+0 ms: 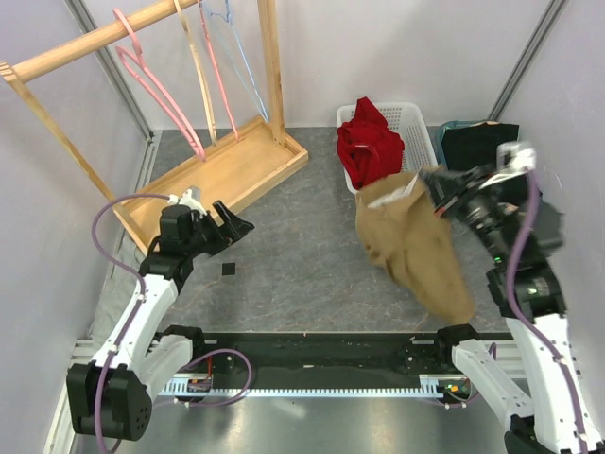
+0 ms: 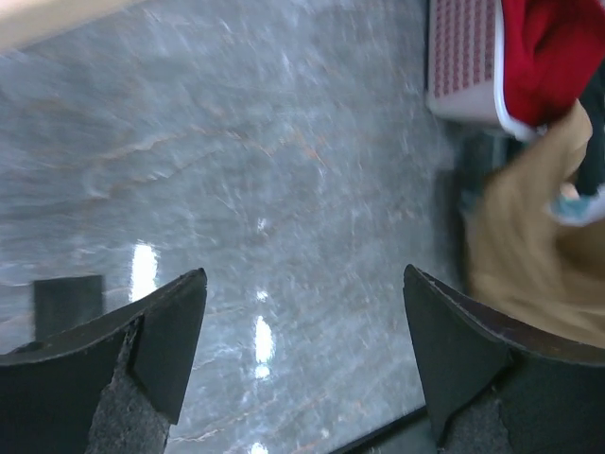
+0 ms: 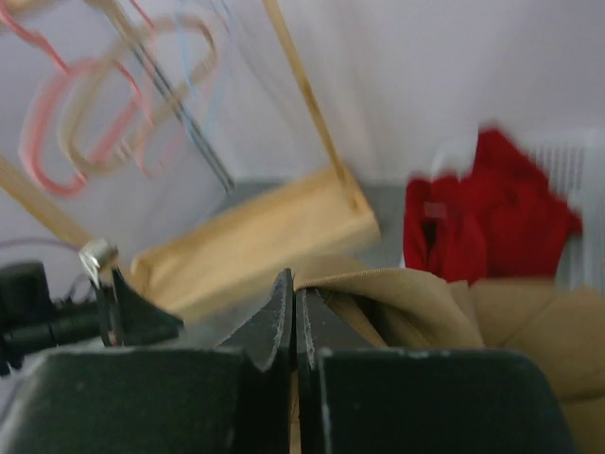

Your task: Place the skirt on the hanger

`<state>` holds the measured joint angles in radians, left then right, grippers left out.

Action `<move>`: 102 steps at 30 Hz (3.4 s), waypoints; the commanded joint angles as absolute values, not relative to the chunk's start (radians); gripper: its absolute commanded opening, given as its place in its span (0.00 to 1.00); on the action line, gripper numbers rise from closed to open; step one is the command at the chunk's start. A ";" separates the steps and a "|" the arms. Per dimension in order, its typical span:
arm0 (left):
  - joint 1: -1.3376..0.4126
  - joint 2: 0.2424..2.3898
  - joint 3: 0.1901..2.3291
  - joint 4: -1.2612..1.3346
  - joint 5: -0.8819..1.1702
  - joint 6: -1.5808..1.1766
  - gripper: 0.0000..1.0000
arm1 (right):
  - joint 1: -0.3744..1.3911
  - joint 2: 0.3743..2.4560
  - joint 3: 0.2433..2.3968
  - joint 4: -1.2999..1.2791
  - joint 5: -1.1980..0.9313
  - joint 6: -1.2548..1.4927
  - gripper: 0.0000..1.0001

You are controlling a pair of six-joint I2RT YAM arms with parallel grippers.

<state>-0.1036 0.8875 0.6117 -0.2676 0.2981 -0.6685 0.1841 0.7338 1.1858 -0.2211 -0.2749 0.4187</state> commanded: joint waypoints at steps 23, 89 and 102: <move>-0.587 1.525 0.768 0.258 0.448 -0.789 0.85 | 0.189 0.607 0.307 -0.488 -0.580 0.560 0.00; -1.031 1.202 0.906 -0.431 -0.268 -0.747 0.02 | 0.209 1.151 0.943 -0.342 -0.126 0.409 0.00; -0.913 0.887 1.366 -0.810 -0.446 -0.489 0.02 | 0.389 1.063 1.368 -0.350 -0.264 0.532 0.00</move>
<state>-0.9192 0.9058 1.2430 -0.6888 -0.3298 -0.5995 0.3088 1.0672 1.2163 -0.3748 -0.2512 0.4858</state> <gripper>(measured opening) 0.045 0.014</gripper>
